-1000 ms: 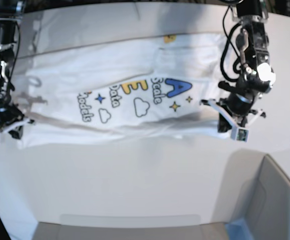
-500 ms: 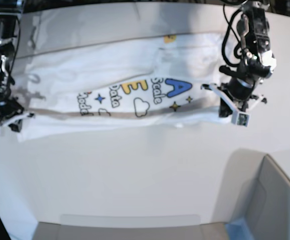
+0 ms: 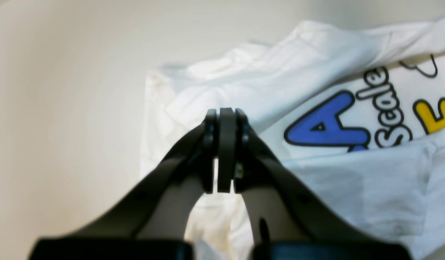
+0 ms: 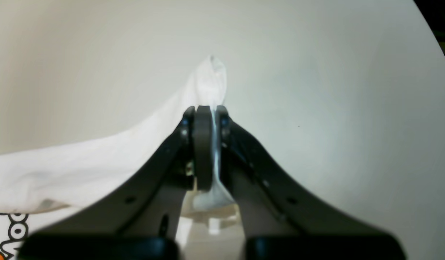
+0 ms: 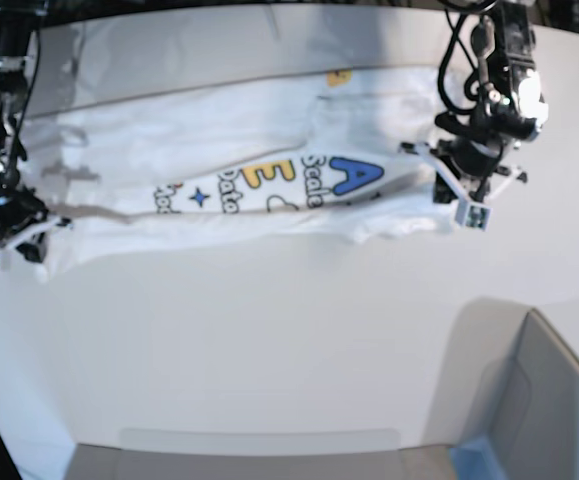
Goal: Layout the t-shirt on the table in an organized manner, then fold the t-shirt properly
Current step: 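Lift the hem with both grippers and fold it over toward the collar, then lay the folded hem down along the collar and open both grippers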
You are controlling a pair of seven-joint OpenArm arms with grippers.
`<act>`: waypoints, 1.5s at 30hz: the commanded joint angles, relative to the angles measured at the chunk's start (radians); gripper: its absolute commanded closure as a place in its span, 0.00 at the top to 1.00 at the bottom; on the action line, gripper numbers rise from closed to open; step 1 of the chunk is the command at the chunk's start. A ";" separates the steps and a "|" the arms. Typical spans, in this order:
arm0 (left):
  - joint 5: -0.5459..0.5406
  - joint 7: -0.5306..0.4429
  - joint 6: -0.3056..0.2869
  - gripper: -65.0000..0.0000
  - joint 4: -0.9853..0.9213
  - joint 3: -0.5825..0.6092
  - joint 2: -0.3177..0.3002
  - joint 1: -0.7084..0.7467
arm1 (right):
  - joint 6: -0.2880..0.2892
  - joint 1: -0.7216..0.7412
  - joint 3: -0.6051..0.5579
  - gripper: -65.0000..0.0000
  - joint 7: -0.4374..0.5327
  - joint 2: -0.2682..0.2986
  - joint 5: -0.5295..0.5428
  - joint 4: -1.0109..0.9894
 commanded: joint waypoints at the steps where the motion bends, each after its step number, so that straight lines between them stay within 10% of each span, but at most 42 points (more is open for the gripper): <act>1: 0.000 -0.017 -0.001 0.00 0.018 -0.007 -0.009 -0.003 | 0.000 0.010 0.009 0.00 0.020 0.024 0.004 0.018; 5: -0.071 -0.017 -0.001 0.00 0.018 -0.076 -0.001 0.021 | 0.000 0.001 0.019 0.00 0.020 0.024 0.004 0.018; 13: -0.586 -0.008 -0.001 0.00 0.018 -0.264 -0.084 0.087 | 0.002 -0.045 0.094 0.00 -0.051 0.027 0.076 0.064; 45: -0.861 -0.011 0.004 0.00 0.018 -0.373 -0.171 0.320 | 0.002 -0.131 0.238 0.00 -0.148 0.009 0.096 0.161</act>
